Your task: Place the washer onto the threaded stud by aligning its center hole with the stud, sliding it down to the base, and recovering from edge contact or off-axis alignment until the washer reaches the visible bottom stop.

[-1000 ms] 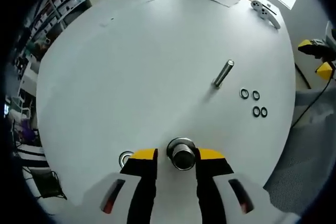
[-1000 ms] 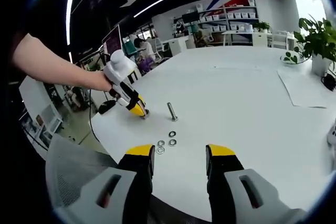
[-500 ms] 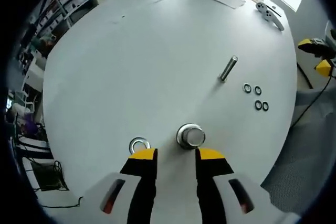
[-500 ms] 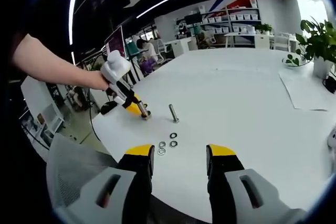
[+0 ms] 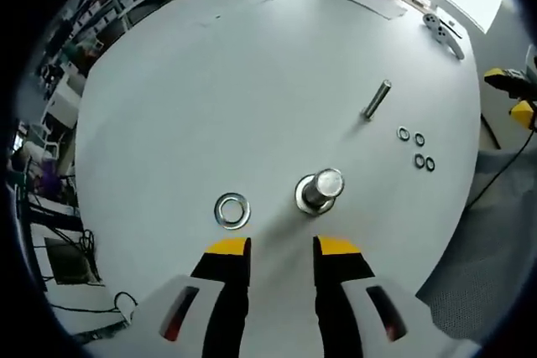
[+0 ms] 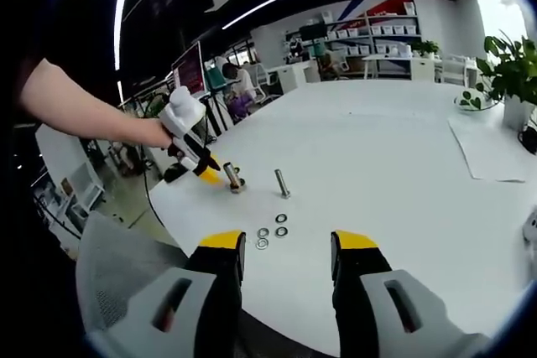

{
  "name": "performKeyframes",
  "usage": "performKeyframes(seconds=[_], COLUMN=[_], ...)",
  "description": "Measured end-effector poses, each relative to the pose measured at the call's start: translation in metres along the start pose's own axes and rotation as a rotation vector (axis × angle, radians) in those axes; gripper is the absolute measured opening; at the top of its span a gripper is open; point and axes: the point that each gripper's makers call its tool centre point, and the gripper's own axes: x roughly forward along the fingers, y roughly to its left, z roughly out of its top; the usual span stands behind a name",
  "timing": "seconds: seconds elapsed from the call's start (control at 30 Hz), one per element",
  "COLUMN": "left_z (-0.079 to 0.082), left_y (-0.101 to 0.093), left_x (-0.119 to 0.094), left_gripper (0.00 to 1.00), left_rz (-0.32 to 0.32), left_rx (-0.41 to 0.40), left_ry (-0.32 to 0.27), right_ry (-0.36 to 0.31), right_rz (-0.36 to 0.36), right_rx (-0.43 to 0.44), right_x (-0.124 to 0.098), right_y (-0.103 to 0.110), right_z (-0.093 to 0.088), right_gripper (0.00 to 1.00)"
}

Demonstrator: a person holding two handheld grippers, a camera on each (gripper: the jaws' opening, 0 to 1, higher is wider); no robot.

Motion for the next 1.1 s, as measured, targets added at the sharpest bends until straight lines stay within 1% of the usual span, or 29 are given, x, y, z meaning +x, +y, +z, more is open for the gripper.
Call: performKeyframes(seconds=[0.13,0.3,0.57,0.63,0.67,0.73,0.77,0.87,0.97,1.1], left_z=[-0.002,-0.002,-0.008,-0.008,-0.008,-0.011,-0.011,-0.009,-0.006,0.000], left_y=[0.003,0.008,0.022,0.025,0.026,0.027,0.029,0.034,0.038,0.042], left_x=[0.000,0.000,0.005,0.006,0.007,0.007,0.007,0.008,0.009,0.011], left_gripper=[0.29,0.29,0.29,0.30,0.30,0.29,0.29,0.30,0.30,0.30], left_rz=[0.010,0.013,0.020,0.021,0.016,0.016,0.017,0.018,0.011,0.015], left_rx=[0.005,-0.010,-0.032,-0.043,-0.074,-0.103,-0.106,-0.123,-0.156,-0.159], left_ry=[0.000,-0.007,-0.005,-0.012,-0.019,-0.023,-0.028,-0.044,-0.055,-0.065], right_ry=[0.005,0.012,0.018,0.022,0.026,0.031,0.028,0.034,0.035,0.036], right_rz=[-0.004,-0.010,-0.024,-0.028,-0.030,-0.033,-0.033,-0.031,-0.036,-0.043], right_rx=[0.003,0.005,0.011,0.012,0.013,0.019,0.021,0.016,0.020,0.029], right_x=[0.000,-0.002,-0.004,-0.004,-0.004,-0.005,-0.005,-0.004,-0.002,-0.002], right_y=[0.001,0.002,0.003,0.003,0.003,0.004,0.005,0.008,0.007,0.007], right_z=[-0.002,-0.006,-0.010,-0.012,-0.013,-0.015,-0.014,-0.015,-0.016,-0.017], right_gripper=[0.43,0.43,0.43,0.43,0.43,0.43,0.43,0.43,0.43,0.43])
